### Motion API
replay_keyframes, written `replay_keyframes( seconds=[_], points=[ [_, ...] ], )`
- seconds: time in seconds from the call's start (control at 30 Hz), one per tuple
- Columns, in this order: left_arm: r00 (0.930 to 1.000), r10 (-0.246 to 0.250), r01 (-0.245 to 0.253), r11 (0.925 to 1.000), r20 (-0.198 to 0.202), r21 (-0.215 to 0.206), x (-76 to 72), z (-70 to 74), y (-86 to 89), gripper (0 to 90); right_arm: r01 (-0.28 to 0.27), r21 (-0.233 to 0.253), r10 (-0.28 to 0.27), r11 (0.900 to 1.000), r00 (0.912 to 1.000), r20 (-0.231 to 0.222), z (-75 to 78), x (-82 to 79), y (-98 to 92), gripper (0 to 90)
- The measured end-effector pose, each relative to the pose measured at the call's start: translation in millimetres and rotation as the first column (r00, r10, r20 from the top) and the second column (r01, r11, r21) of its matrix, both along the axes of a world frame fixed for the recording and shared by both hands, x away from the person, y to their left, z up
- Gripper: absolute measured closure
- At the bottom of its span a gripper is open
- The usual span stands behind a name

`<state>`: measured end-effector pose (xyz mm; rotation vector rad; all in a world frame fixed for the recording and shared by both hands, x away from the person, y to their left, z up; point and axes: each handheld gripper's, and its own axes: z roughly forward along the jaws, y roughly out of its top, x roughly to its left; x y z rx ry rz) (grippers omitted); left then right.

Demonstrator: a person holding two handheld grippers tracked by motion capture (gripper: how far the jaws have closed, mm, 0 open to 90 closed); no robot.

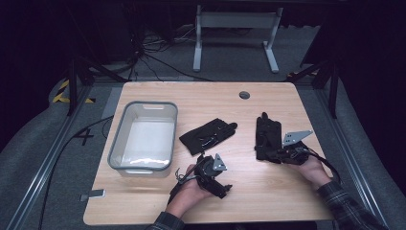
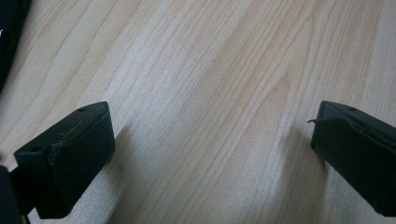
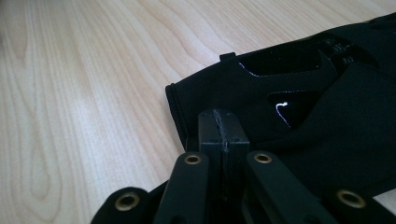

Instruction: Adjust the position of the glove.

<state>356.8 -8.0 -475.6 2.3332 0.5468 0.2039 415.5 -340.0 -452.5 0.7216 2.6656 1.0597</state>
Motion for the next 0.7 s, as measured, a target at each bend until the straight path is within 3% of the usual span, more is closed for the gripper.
replay_keyframes(
  seconds=[0.2, 0.7],
  points=[
    [1.0, 0.001, -0.001, 1.0, -0.002, 0.0, -0.1, 0.0, 0.0, 0.0, -0.017, 0.015, 0.017, 1.0, 0.9995, -0.028, -0.1, -9.5, -6.0, 90.0],
    [1.0, 0.0, 0.0, 1.0, 0.0, 0.0, 0.0, 0.0, 0.0, 0.0, -0.088, -0.006, 0.087, 0.996, 0.9953, -0.042, 1.3, -48.6, -6.3, 90.0]
  ],
)
